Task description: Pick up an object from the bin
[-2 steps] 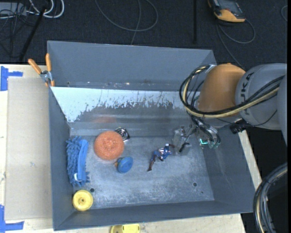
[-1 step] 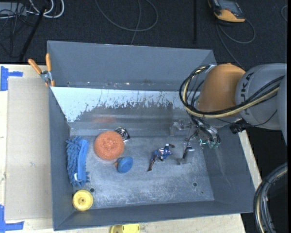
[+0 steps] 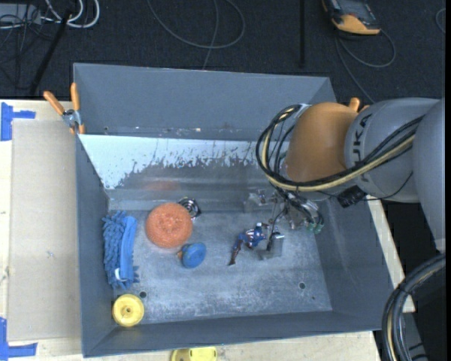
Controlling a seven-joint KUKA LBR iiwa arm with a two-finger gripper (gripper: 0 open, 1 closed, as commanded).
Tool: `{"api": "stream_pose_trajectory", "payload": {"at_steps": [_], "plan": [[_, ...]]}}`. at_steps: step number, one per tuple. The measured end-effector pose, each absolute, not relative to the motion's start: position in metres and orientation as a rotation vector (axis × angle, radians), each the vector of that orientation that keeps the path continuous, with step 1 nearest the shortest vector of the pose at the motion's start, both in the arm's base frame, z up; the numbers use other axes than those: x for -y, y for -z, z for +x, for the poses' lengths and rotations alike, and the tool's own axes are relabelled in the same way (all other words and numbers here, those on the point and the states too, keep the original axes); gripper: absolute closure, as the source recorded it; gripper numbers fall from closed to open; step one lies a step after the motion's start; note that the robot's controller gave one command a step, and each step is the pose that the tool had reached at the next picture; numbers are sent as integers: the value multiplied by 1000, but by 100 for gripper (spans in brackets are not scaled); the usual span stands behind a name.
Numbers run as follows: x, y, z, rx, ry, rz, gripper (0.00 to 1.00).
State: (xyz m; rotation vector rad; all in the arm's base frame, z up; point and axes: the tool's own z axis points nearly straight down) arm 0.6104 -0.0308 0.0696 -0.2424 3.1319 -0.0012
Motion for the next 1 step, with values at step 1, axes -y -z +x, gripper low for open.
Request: {"api": "stream_pose_trajectory", "payload": {"at_steps": [1], "plan": [[14,-69,613,-3137,-1,-163,100]]}}
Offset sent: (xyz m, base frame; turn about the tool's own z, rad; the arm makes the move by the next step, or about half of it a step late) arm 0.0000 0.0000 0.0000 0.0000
